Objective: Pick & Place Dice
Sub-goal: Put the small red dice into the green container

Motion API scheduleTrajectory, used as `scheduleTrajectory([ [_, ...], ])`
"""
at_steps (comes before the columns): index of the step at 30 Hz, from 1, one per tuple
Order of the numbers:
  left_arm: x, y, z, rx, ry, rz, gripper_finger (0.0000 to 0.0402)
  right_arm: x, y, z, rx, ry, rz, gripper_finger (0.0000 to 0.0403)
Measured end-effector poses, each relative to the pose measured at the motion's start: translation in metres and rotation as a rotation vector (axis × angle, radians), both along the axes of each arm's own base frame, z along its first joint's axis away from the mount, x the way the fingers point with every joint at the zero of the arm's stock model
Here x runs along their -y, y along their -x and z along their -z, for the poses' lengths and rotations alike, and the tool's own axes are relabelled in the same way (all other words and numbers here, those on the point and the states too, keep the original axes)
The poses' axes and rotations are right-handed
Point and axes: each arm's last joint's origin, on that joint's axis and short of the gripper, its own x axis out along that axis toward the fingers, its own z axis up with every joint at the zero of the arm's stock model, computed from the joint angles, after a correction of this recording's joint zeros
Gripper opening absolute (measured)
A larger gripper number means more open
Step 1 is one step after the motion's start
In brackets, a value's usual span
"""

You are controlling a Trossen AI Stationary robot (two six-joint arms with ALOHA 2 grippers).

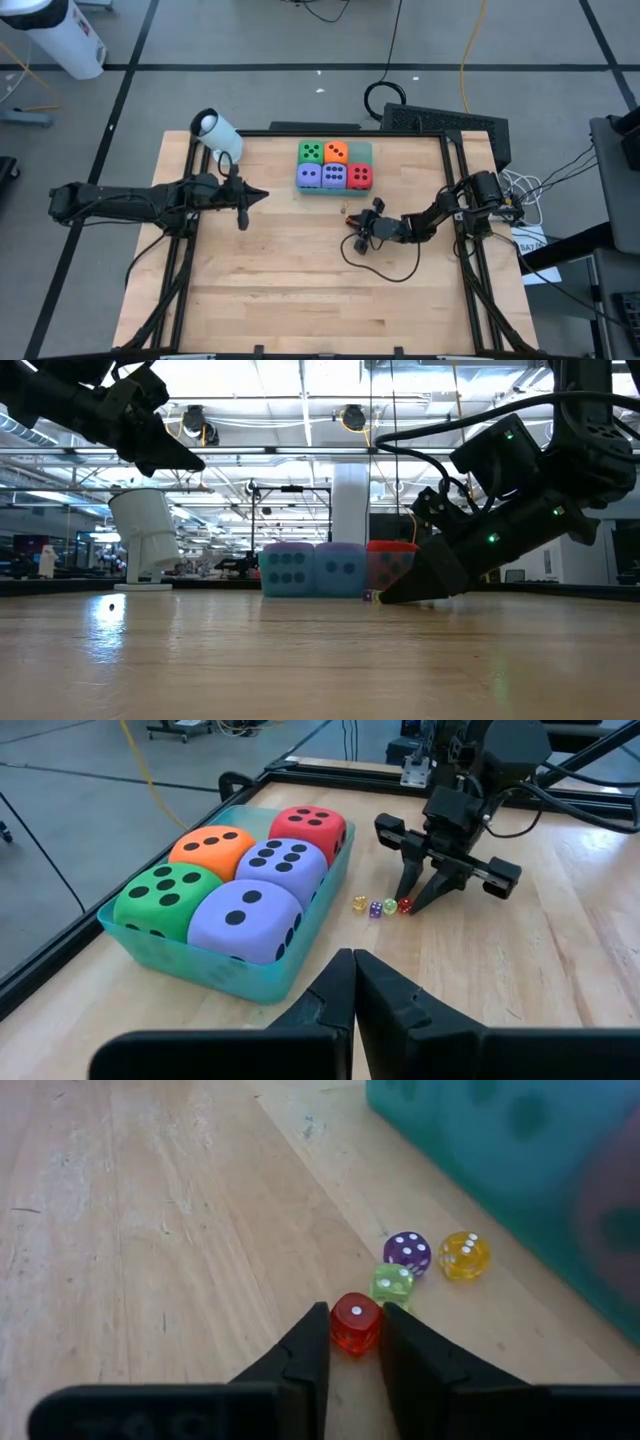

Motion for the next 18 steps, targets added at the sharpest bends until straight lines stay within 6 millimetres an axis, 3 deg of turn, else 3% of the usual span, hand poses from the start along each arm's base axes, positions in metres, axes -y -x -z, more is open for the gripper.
scheduleTrajectory([
  [18,-0.0001,0.0001,0.0002,-0.002,-0.001,0.0,0.0014,-0.0086,-0.0032,-0.0072,0.046,0.05,-0.1,0.0068],
])
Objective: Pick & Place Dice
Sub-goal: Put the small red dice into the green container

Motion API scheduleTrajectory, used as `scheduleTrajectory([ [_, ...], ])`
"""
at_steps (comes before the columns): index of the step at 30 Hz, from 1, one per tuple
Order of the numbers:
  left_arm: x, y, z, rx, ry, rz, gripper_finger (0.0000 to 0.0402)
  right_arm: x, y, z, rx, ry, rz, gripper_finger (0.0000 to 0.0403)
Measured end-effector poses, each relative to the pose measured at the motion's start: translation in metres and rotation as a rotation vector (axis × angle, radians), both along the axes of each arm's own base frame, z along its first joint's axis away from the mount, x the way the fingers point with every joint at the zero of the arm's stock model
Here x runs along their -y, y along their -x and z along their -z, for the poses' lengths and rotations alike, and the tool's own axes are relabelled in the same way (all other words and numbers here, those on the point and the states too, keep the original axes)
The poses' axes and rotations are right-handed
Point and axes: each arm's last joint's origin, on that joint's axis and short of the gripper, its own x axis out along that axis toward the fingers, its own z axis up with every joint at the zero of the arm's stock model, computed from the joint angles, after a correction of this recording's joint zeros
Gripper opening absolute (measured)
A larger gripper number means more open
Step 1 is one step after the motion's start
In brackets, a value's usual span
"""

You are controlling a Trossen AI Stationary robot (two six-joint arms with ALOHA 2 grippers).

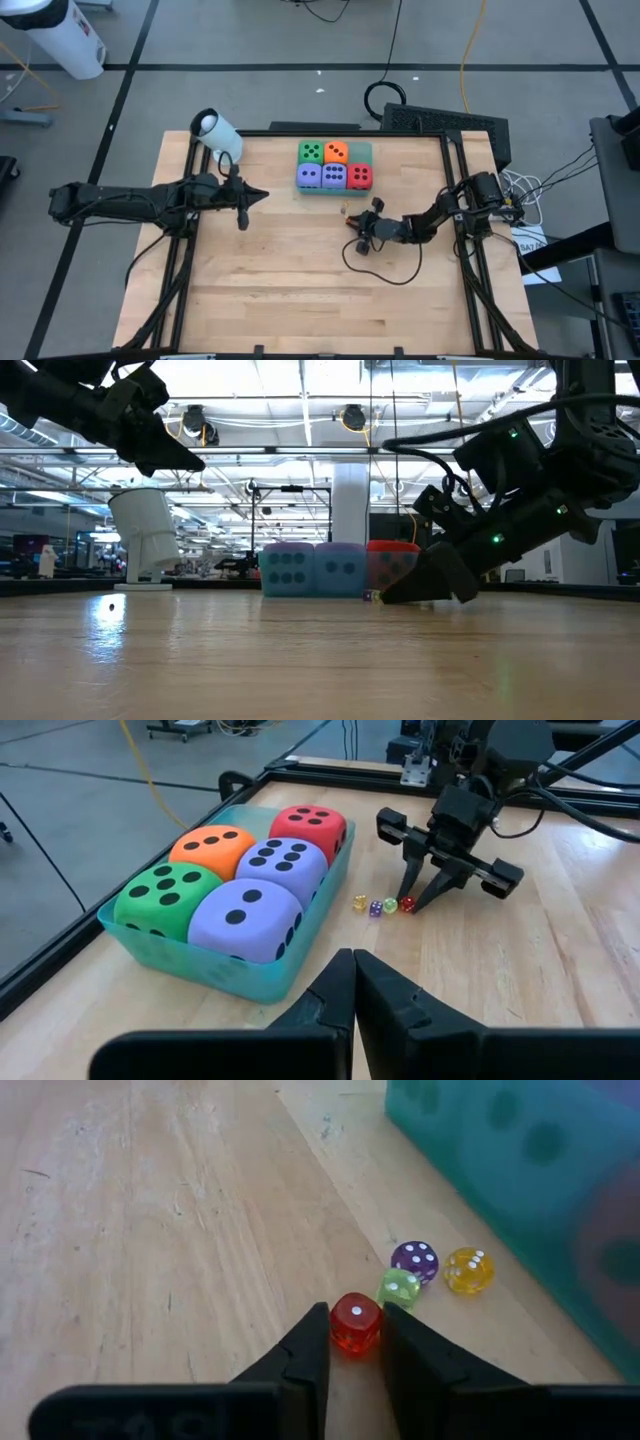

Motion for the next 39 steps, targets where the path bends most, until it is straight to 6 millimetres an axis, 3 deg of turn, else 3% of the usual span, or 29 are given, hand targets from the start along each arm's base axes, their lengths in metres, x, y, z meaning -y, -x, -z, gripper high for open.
scheduleTrajectory([
  [6,0.0,0.0,0.0,-0.001,0.0,0.0,0.0014,-0.001,0.0,-0.02,0.029,0.022,-0.059,0.0069],
  [13,0.0,0.0,0.0,-0.001,0.0,0.0,0.0014,0.007,0.007,-0.065,0.085,0.092,-0.056,0.0068],
  [19,0.0,0.0,0.0,-0.001,0.001,0.0,0.0014,0.03,0.024,-0.119,0.227,0.124,0.025,0.0069],
  [23,0.0,0.0,0.0,-0.003,-0.007,0.002,0.0014,0.056,0.04,-0.142,0.284,0.159,0.131,0.0068],
  [27,0.0,0.0,0.0,-0.006,-0.019,0.006,0.0014,0.086,0.052,-0.15,0.3,0.157,0.218,0.0069],
  [32,0.0,0.0,0.0,-0.006,-0.022,0.007,0.0014,0.122,0.06,-0.144,0.278,0.049,0.22,0.0069],
  [39,0.0,0.0,0.0,-0.006,-0.023,0.007,0.0015,0.16,0.049,-0.143,0.16,-0.036,0.251,0.0069],
])
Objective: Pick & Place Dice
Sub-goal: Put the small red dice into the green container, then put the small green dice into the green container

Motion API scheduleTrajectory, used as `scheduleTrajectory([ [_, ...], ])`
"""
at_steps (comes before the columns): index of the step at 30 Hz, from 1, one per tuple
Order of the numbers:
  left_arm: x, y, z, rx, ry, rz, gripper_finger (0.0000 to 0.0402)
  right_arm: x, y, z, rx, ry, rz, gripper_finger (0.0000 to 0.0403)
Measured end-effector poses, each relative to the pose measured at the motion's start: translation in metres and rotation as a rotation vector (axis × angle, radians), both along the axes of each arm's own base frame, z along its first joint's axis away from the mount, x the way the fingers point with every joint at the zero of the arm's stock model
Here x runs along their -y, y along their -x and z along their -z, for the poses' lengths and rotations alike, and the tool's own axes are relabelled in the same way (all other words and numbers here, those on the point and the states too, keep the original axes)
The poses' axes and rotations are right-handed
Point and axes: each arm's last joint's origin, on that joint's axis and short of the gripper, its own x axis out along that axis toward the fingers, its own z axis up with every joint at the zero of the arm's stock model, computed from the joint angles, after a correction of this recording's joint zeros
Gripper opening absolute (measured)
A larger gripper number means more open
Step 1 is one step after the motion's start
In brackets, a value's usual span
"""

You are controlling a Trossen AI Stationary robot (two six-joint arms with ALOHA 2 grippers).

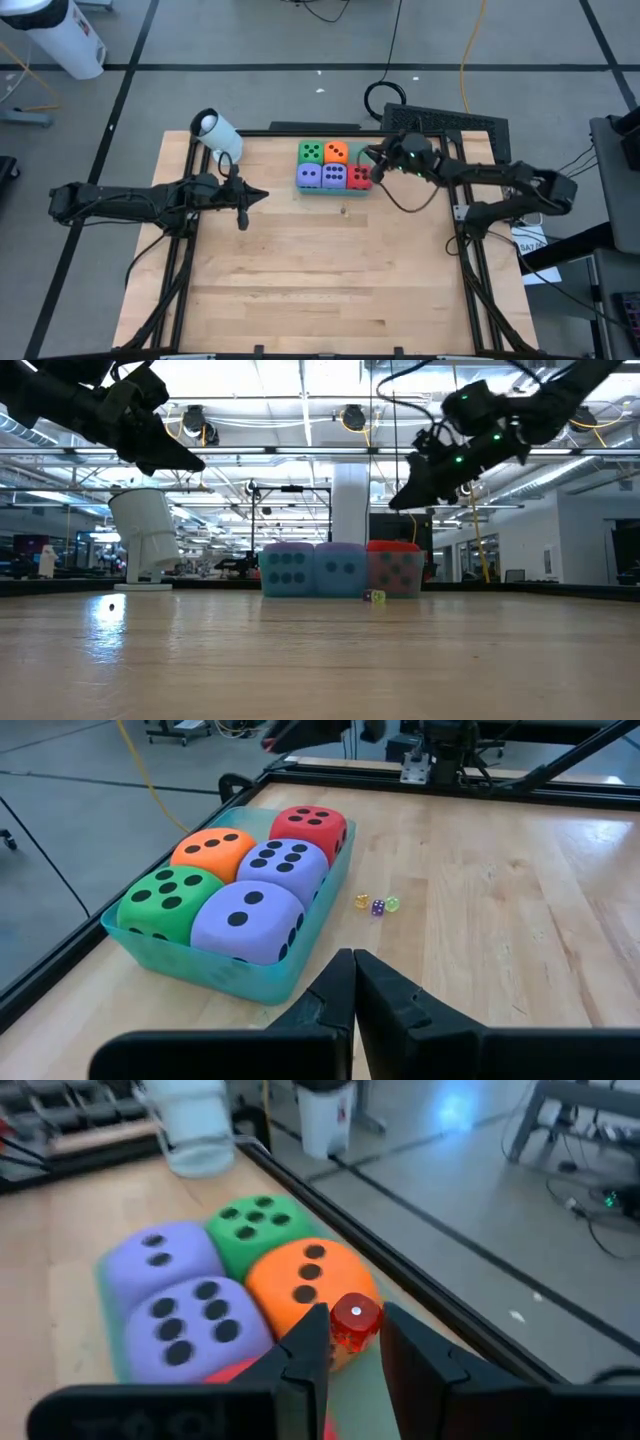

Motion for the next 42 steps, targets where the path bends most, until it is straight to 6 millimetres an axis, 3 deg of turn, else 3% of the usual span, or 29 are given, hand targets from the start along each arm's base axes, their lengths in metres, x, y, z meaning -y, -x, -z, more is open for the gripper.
scheduleTrajectory([
  [6,0.0,0.0,0.0,0.0,-0.002,0.0,0.0015,0.028,-0.024,0.0,-0.122,-0.057,0.001,0.007],
  [13,0.0,0.0,0.001,-0.009,0.0,0.0,0.0015,0.054,-0.042,0.016,-0.186,-0.094,0.017,0.0068],
  [24,0.0,0.0,0.001,-0.011,-0.007,0.003,0.0015,0.063,-0.047,0.041,-0.274,-0.108,0.006,0.0077],
  [27,0.0,0.0,0.001,-0.012,-0.008,0.003,0.0015,0.06,-0.05,0.041,-0.287,-0.083,-0.018,0.0102],
  [36,0.0,0.0,0.001,-0.012,-0.007,0.003,0.0015,0.059,-0.052,0.039,-0.26,-0.08,-0.012,0.0226],
  [39,0.0,0.0,0.001,-0.011,-0.007,0.003,0.0015,0.059,-0.053,0.037,-0.245,-0.066,-0.016,0.0241],
  [42,0.0,0.0,0.001,-0.012,-0.007,0.003,0.0015,0.057,-0.052,0.028,-0.214,-0.062,-0.016,0.0226],
])
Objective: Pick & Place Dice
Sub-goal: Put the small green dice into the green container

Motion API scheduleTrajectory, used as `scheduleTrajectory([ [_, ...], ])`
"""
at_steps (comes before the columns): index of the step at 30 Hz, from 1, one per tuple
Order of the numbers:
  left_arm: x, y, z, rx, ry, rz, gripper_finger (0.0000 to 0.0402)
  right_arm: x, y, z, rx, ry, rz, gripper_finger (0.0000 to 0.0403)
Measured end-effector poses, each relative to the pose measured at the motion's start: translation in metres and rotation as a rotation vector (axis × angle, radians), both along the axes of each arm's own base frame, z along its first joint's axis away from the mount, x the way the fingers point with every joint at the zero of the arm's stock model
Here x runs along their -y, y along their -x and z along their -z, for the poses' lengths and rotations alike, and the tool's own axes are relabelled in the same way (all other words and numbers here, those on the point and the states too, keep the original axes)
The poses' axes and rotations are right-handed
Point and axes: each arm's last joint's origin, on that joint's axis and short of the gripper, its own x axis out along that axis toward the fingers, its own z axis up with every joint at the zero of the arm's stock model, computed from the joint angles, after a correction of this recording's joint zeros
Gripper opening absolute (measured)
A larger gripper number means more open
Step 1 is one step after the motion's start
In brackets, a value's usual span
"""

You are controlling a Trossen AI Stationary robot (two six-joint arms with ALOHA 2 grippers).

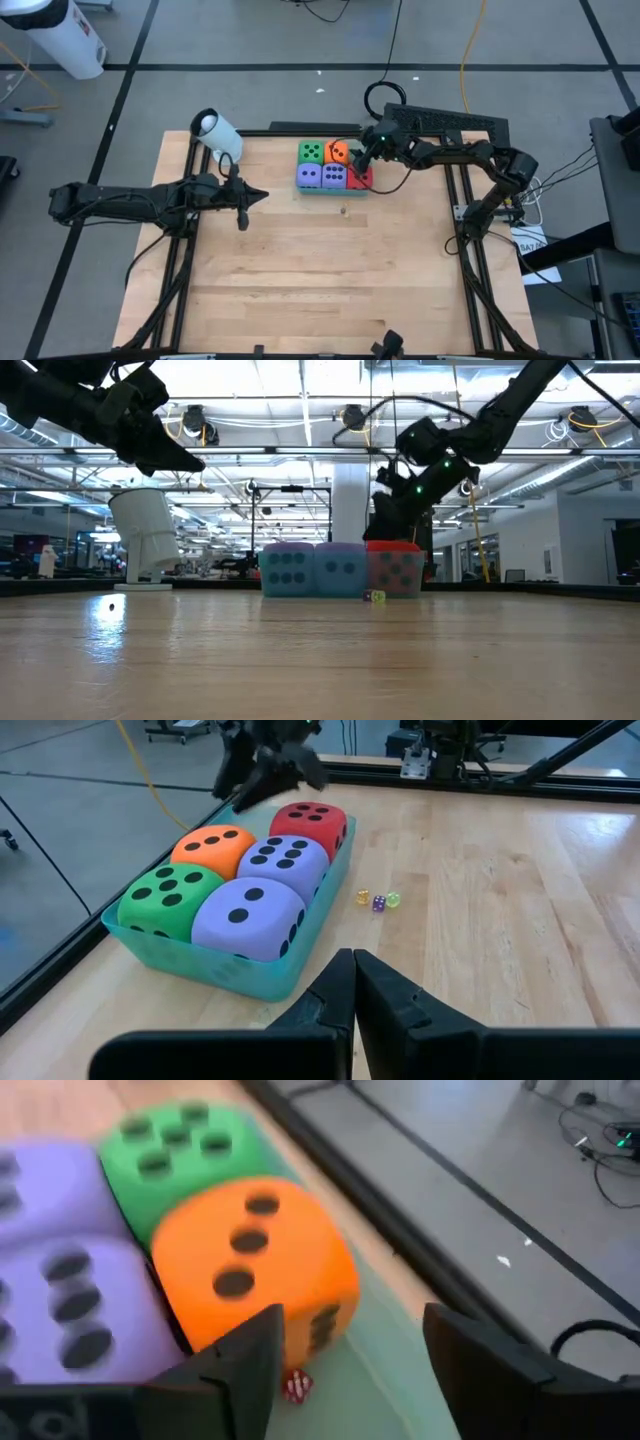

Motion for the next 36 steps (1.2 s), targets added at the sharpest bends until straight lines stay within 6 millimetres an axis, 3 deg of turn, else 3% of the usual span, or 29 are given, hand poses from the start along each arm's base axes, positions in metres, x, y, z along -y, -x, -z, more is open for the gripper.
scheduleTrajectory([
  [3,0.0,0.0,0.0,0.0,0.0,0.0,0.0015,-0.011,-0.002,-0.017,0.068,0.016,-0.015,0.0181],
  [11,0.0,0.0,0.0,-0.003,-0.011,0.004,0.0015,-0.071,-0.005,-0.062,0.223,0.14,-0.205,0.0021],
  [14,0.0,0.0,0.0,-0.004,-0.008,0.003,0.0015,-0.092,-0.002,-0.065,0.235,0.148,-0.268,0.0007],
  [20,0.0,0.0,0.0,-0.006,-0.004,0.004,0.0015,-0.117,0.007,-0.054,0.276,0.149,-0.29,0.0019],
  [27,0.0,0.0,0.001,-0.007,-0.005,0.001,0.0015,-0.125,0.019,-0.035,0.363,0.093,-0.276,0.0016],
  [36,0.0,0.0,0.001,-0.007,-0.007,-0.002,0.0015,-0.16,0.052,0.017,0.484,0.128,-0.388,0.0002],
])
